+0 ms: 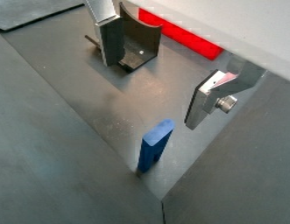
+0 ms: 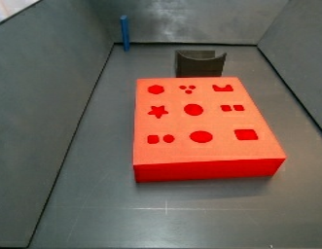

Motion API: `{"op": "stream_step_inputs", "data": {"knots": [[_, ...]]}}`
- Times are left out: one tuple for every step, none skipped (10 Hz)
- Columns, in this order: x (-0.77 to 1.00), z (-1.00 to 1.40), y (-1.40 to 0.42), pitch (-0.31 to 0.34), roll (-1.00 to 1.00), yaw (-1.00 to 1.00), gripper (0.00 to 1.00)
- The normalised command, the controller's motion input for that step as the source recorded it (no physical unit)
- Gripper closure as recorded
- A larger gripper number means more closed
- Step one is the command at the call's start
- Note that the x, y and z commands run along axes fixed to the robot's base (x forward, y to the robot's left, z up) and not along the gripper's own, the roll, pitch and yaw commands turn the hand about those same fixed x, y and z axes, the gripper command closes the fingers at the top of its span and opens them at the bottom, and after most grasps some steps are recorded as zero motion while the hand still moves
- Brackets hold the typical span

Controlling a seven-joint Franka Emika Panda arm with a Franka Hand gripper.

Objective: Pick up the square-circle object. Move up. Rotate the square-circle object. Move to above the board. Insert the square-circle object.
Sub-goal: Pick up the square-circle object.

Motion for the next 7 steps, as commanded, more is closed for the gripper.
{"op": "stream_step_inputs", "data": {"knots": [[-0.18, -0.46, 0.00, -0.171, -0.06, -0.06, 0.00], [-0.16, -0.52, 0.00, -0.203, -0.02, -0.01, 0.00], [-0.18, -0.60, 0.00, -0.240, -0.01, 0.00, 0.00], [-0.26, -0.65, 0.00, -0.274, 0.00, 0.00, 0.00], [-0.17, -0.60, 0.00, -0.271, -0.04, 0.00, 0.00], [0.03, -0.53, 0.03, -0.187, -0.12, 0.00, 0.00], [0.13, -0.52, 0.02, -0.149, -0.18, 0.00, 0.00]]}}
